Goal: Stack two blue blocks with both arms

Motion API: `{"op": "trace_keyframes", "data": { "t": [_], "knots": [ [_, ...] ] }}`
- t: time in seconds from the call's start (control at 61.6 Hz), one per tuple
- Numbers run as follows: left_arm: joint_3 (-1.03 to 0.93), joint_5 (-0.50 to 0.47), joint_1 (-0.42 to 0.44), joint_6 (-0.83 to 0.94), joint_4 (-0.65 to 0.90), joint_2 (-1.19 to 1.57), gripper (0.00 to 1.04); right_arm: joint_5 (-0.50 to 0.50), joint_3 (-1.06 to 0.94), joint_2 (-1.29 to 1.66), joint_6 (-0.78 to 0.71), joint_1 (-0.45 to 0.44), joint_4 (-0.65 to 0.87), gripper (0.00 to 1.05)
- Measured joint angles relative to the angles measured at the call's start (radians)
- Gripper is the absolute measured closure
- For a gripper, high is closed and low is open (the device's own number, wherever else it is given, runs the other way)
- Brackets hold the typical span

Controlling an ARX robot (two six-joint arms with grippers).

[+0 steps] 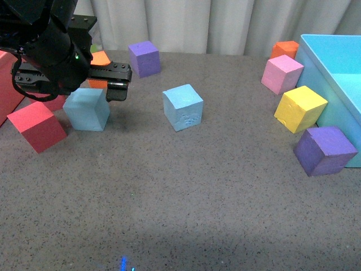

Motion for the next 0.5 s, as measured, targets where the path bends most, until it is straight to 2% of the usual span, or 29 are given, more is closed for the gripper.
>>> {"op": "trace_keyframes", "data": {
  "t": [0.503],
  "knots": [
    [0.079, -0.028, 0.023, -0.003, -0.039, 0.082, 0.07, 0.0, 0.0, 0.0, 0.0, 0.0, 0.0, 0.1]
  ]
}}
